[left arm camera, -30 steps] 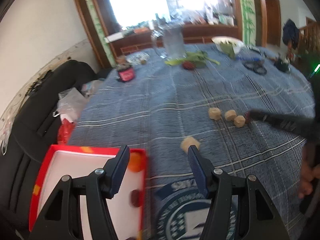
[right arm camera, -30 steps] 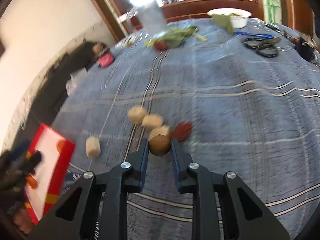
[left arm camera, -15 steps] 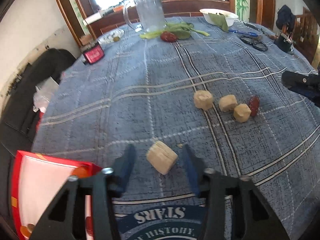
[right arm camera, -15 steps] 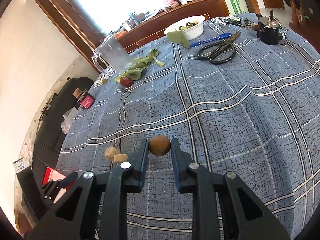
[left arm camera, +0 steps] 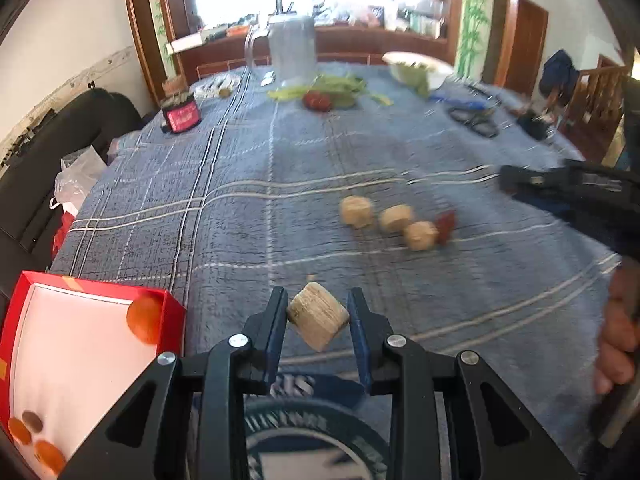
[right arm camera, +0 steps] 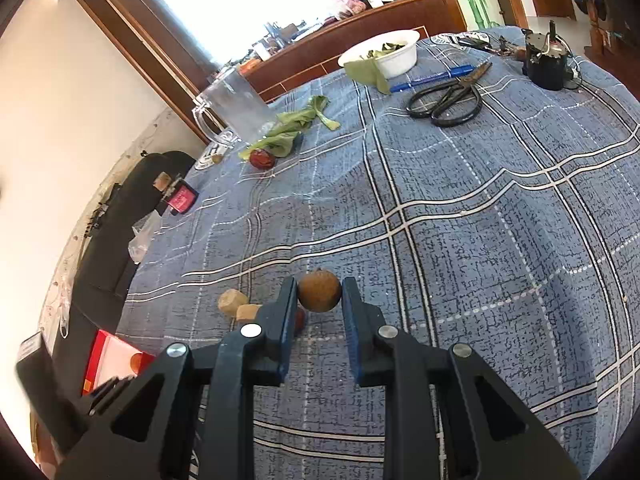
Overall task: Organize fruits
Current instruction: 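Lift the beige cube with the left gripper while the right gripper holds the kiwi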
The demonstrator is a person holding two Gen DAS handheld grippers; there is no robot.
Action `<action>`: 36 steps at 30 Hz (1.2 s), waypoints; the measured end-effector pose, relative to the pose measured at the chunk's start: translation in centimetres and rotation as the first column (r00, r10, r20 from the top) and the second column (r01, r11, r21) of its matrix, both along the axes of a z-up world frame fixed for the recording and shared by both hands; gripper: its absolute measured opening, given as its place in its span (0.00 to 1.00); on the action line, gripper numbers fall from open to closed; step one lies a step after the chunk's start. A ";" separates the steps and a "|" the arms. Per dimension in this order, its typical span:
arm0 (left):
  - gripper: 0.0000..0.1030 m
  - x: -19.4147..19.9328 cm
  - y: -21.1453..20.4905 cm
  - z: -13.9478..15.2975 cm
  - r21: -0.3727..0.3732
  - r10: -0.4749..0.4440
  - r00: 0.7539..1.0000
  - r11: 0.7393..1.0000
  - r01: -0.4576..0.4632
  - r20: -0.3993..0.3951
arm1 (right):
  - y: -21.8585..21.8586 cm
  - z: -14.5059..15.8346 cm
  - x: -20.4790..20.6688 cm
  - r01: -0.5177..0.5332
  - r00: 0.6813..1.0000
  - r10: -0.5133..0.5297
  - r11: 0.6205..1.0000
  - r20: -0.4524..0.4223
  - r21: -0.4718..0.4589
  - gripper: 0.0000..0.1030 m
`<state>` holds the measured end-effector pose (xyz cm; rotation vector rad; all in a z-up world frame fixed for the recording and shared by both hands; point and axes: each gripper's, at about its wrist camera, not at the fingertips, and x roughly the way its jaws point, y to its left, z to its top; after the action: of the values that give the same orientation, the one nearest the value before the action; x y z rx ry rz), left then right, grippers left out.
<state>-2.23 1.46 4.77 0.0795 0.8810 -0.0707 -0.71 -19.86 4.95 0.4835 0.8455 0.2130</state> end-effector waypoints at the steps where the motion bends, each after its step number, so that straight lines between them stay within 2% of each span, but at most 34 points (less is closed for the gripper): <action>1: 0.29 -0.6 -0.5 0.5 0.005 -0.006 1.000 1.000 0.005 0.019 | 0.0 0.2 -0.1 -0.005 1.000 0.005 1.000 0.011 0.006 0.24; 8: 0.29 -3.6 -2.3 3.5 0.086 0.011 0.987 0.996 -0.025 0.161 | 1.3 1.6 -1.1 -0.048 0.994 0.047 0.999 0.095 0.003 0.24; 15: 0.29 -5.0 -2.0 5.3 0.119 0.033 0.971 0.991 -0.063 0.237 | 2.4 1.7 -1.7 -0.069 0.991 0.072 0.997 0.113 -0.025 0.24; 27: 0.29 -6.5 -0.8 6.3 0.106 0.057 0.962 0.990 -0.089 0.268 | 4.1 1.2 -2.0 -0.106 0.987 0.115 0.991 0.112 -0.087 0.24; 36: 0.29 -6.7 -1.2 5.8 0.095 0.038 0.968 0.993 -0.064 0.246 | 4.2 1.2 -2.1 -0.109 0.986 0.119 0.990 0.113 -0.091 0.24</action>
<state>-8.90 0.23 10.52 0.1580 0.6394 0.0324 -2.85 -15.62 6.12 0.3405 0.7636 0.3074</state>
